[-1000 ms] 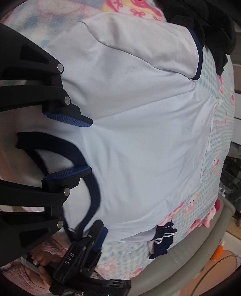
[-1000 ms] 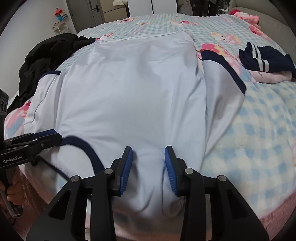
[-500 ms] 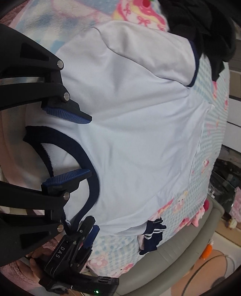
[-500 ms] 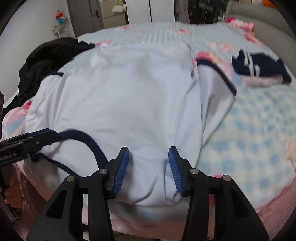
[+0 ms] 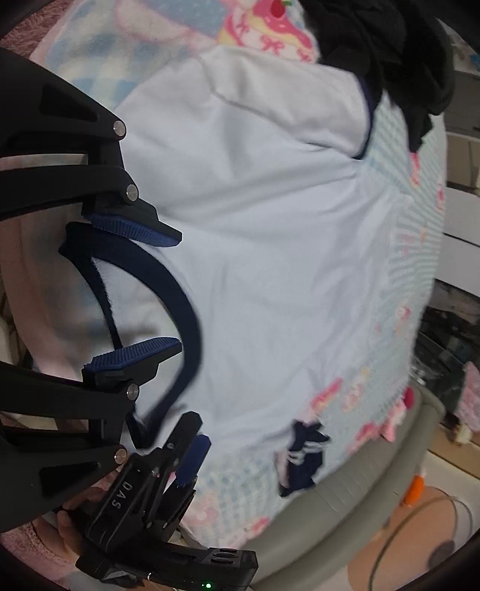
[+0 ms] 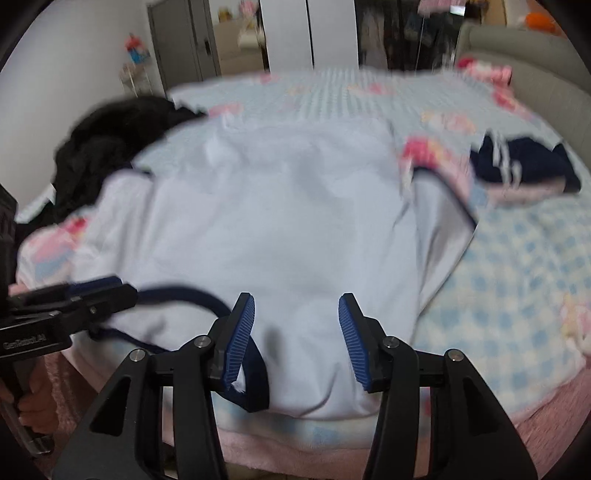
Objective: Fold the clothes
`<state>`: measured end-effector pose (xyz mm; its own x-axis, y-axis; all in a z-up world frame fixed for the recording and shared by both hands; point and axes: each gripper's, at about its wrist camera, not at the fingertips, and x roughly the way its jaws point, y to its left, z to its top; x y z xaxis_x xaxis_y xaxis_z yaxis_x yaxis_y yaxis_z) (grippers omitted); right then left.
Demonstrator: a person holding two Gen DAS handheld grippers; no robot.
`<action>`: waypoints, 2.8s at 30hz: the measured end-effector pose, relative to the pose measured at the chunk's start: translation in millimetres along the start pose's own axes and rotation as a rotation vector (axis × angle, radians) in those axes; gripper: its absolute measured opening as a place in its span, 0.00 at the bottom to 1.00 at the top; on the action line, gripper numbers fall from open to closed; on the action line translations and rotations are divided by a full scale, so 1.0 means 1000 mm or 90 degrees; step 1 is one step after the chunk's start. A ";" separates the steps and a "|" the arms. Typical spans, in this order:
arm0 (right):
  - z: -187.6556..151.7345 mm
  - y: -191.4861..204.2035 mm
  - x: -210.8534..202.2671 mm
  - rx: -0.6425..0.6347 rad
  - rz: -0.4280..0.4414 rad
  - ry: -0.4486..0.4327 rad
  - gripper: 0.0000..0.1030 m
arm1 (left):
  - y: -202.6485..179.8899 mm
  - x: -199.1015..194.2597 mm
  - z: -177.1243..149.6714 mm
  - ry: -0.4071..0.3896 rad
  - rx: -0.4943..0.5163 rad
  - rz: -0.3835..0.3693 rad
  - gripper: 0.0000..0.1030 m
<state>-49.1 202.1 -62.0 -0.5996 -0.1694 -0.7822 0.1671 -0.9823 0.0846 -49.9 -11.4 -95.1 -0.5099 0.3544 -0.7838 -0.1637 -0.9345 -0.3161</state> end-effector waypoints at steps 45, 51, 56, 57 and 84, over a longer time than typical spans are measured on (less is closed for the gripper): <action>-0.036 -0.035 -0.053 0.055 0.107 0.008 0.58 | 0.007 -0.040 -0.002 -0.060 0.028 0.042 0.53; -0.047 -0.021 -0.022 0.009 0.054 0.111 0.58 | -0.021 0.000 0.004 0.030 0.101 0.089 0.53; -0.042 -0.053 -0.055 0.099 0.102 0.049 0.56 | -0.024 -0.020 0.000 -0.005 0.097 0.022 0.53; -0.037 -0.063 -0.062 0.117 0.086 0.027 0.57 | -0.030 -0.022 0.005 -0.016 0.106 0.004 0.53; 0.028 -0.153 -0.049 0.192 0.032 -0.145 0.01 | -0.140 0.093 0.072 0.060 0.134 -0.103 0.53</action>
<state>-67.2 358.7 -19.8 -0.7608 -0.1982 -0.6180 -0.0167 -0.9459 0.3240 -135.4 150.3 -85.0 -0.3831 0.4916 -0.7820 -0.4140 -0.8482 -0.3304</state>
